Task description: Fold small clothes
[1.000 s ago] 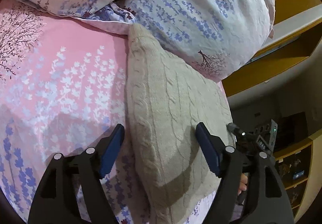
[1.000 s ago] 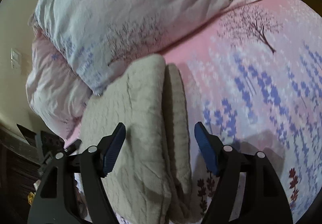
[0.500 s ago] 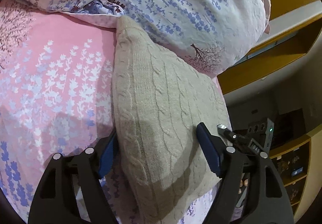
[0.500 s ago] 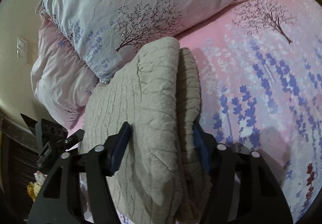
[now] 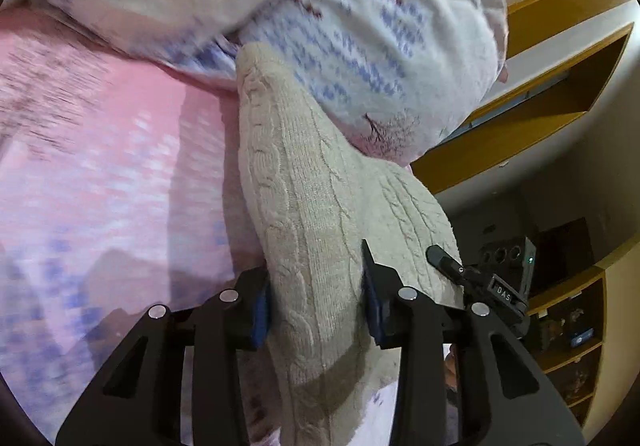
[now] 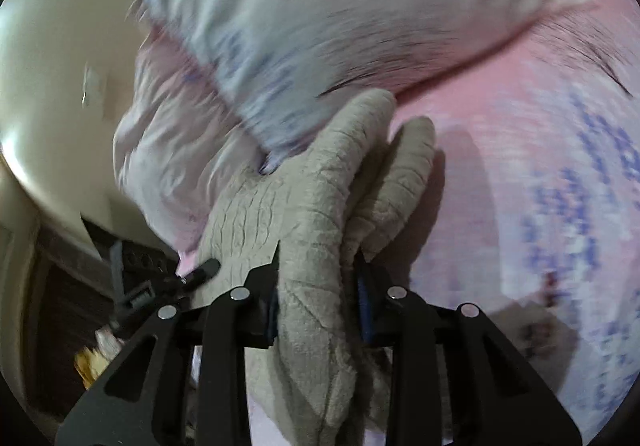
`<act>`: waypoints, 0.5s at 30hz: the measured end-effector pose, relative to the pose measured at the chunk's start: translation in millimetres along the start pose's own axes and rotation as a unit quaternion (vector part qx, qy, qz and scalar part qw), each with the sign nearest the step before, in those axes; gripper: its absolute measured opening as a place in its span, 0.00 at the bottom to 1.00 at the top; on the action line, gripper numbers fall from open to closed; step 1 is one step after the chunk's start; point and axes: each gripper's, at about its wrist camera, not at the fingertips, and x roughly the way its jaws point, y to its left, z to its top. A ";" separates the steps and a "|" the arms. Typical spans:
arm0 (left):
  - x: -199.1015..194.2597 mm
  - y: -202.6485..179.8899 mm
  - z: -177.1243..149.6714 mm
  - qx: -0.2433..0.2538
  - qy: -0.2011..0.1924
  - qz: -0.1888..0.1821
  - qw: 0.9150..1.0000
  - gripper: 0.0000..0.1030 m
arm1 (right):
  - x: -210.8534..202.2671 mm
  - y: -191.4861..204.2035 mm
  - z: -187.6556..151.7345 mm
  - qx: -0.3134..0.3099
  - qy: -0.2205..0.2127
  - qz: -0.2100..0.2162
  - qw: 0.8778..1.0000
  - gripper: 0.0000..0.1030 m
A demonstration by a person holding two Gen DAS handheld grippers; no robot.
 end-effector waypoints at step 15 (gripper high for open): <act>-74.4 27.4 -6.3 0.045 -0.057 0.122 0.990 0.50 | 22.7 57.2 -23.2 -0.096 -0.042 -0.127 0.986 0.49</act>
